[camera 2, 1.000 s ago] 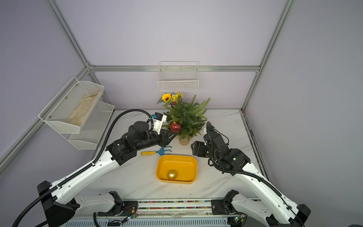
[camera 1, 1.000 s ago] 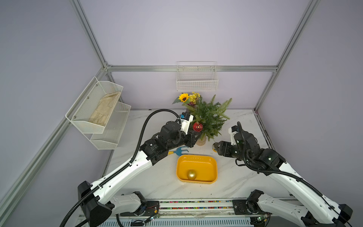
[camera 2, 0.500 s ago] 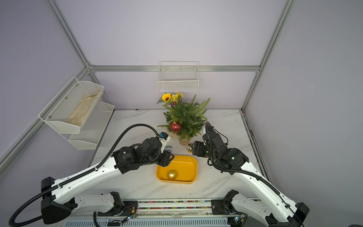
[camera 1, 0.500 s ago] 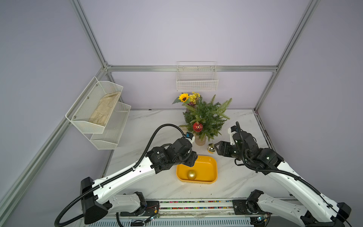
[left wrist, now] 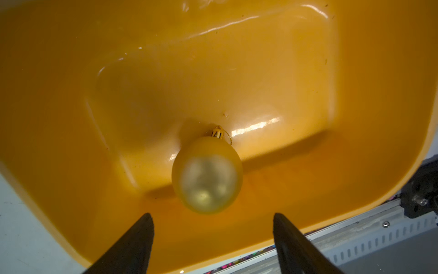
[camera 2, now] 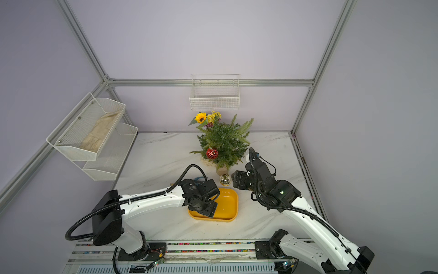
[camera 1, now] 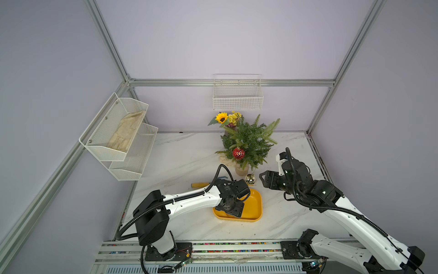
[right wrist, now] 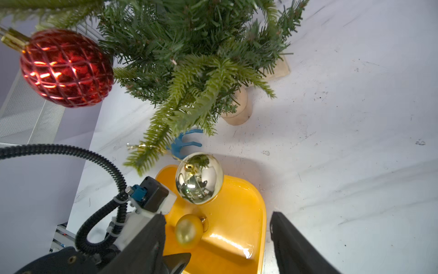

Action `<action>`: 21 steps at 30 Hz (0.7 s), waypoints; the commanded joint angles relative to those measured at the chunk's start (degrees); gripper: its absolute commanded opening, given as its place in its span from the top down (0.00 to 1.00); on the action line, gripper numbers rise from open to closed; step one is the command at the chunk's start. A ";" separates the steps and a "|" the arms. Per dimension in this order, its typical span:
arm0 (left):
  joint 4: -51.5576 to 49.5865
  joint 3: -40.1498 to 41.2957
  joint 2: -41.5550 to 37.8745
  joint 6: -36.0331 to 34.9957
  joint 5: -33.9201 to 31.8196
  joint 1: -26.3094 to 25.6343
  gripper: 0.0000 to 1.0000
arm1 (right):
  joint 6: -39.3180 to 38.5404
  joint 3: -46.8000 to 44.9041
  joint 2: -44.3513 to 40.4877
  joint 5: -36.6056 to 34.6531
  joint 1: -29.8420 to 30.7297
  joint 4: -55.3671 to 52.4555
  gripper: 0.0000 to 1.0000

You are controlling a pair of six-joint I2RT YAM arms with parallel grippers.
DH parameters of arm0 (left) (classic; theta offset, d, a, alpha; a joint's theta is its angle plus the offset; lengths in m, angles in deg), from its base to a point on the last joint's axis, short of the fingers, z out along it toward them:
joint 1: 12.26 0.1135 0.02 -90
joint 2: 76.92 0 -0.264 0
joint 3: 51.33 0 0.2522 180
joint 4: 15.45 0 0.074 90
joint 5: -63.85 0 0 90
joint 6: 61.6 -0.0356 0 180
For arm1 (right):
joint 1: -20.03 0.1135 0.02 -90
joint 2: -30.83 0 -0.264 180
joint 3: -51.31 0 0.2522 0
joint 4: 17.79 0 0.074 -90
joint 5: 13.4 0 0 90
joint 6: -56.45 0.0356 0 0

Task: Decorate the small christmas tree with ornaments
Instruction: Pick up an ornament from the container.

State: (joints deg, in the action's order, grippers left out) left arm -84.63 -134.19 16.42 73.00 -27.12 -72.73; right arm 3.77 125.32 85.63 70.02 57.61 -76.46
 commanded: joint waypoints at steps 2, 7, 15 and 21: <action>-2.77 -7.30 2.38 1.41 0.78 -0.22 0.16 | -0.19 -1.23 -1.61 -0.44 -0.23 1.78 0.27; -3.14 -8.48 5.42 1.63 0.93 -0.18 0.20 | -0.06 -1.71 -2.15 -0.36 -0.23 1.80 0.27; -3.23 -8.12 7.87 0.78 0.15 0.65 0.23 | 0.35 -1.64 -2.45 -0.34 -0.23 1.62 0.27; -2.61 -8.16 9.47 0.40 0.58 0.68 0.29 | 0.98 -1.89 -3.02 -0.18 -0.23 1.40 0.27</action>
State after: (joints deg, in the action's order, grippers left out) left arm -87.16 -138.45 25.57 73.80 -26.59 -72.36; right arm 3.84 124.21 83.53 70.06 57.61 -75.74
